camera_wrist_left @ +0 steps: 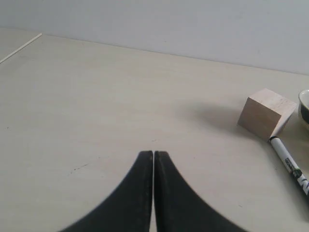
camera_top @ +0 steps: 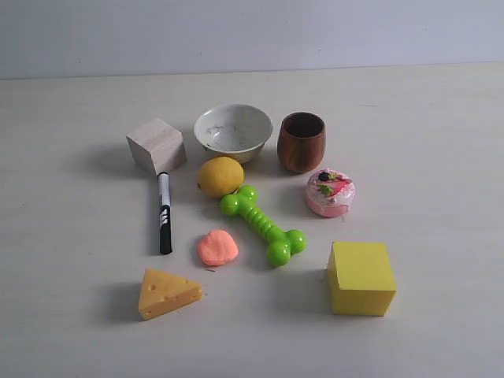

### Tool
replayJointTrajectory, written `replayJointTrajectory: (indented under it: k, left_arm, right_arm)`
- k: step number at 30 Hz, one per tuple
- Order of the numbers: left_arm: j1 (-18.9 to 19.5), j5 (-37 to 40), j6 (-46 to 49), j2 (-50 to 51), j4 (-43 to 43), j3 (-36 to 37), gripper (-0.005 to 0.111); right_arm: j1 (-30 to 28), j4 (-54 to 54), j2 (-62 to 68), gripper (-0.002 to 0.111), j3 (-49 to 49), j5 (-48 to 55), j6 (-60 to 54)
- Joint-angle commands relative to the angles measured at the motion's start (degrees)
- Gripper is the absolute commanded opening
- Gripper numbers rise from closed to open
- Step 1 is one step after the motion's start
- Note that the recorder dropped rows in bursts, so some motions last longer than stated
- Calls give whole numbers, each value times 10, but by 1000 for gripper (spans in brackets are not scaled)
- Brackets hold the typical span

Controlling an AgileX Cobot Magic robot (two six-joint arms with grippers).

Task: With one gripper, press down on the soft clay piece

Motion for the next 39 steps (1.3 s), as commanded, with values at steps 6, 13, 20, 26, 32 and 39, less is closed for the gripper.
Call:
replayJointTrajectory:
  k: [6,13,20,26,32,39]
  left_arm:
    - [0,-2,2,-4,-2,2,4]
    - [0,-2,2,-4,-2,2,4]
    - [0,-2,2,-4,-2,2,4]
    - [0,-2,2,-4,-2,2,4]
    - [0,-2,2,-4,-2,2,4]
    - [0,-2,2,-4,-2,2,4]
  right_arm:
    - [-4,2,-3,0,2,-4,-4]
    - [-4,-31,-3,0,2,-4,-4]
    - [-4,-33,-3,0,2,-4,-4]
    - [-4,-28,-3,0,2,-69,-4]
    - [-4,-28,-3,0,2,-246,-4]
    - [-4,-28,-3,0,2,-319,-4]
